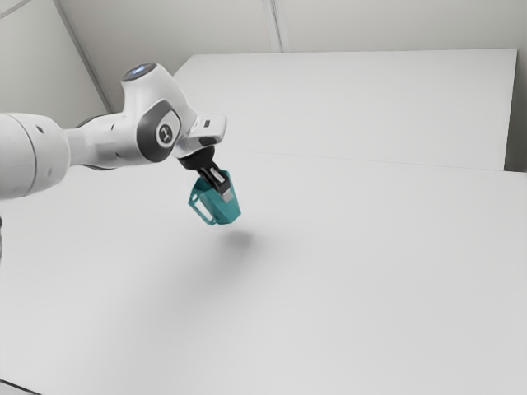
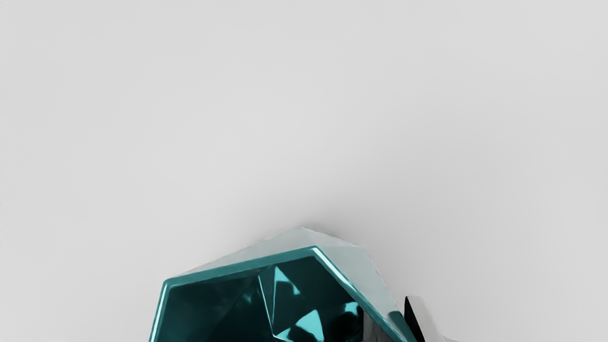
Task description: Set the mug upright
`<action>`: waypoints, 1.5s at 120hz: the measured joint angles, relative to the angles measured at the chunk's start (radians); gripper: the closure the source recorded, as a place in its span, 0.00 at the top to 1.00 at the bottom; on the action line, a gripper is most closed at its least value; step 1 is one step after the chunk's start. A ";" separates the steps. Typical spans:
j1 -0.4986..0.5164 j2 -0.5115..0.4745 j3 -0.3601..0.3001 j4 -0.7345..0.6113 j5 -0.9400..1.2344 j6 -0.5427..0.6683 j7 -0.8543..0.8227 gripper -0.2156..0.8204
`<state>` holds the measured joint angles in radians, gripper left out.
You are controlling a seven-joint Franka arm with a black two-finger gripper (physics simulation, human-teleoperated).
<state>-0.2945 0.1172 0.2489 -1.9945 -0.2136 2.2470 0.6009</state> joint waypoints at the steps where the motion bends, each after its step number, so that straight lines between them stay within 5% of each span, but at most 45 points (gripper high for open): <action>1: 0.001 0.001 0.000 0.000 0.001 0.000 -0.002 0.04; 140: 0.027 0.134 0.002 0.027 0.005 0.050 -0.154 0.06; 180: 0.027 0.116 0.002 0.028 -0.005 0.053 -0.149 0.48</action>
<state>-0.2672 0.2333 0.2505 -1.9666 -0.2183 2.3002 0.4517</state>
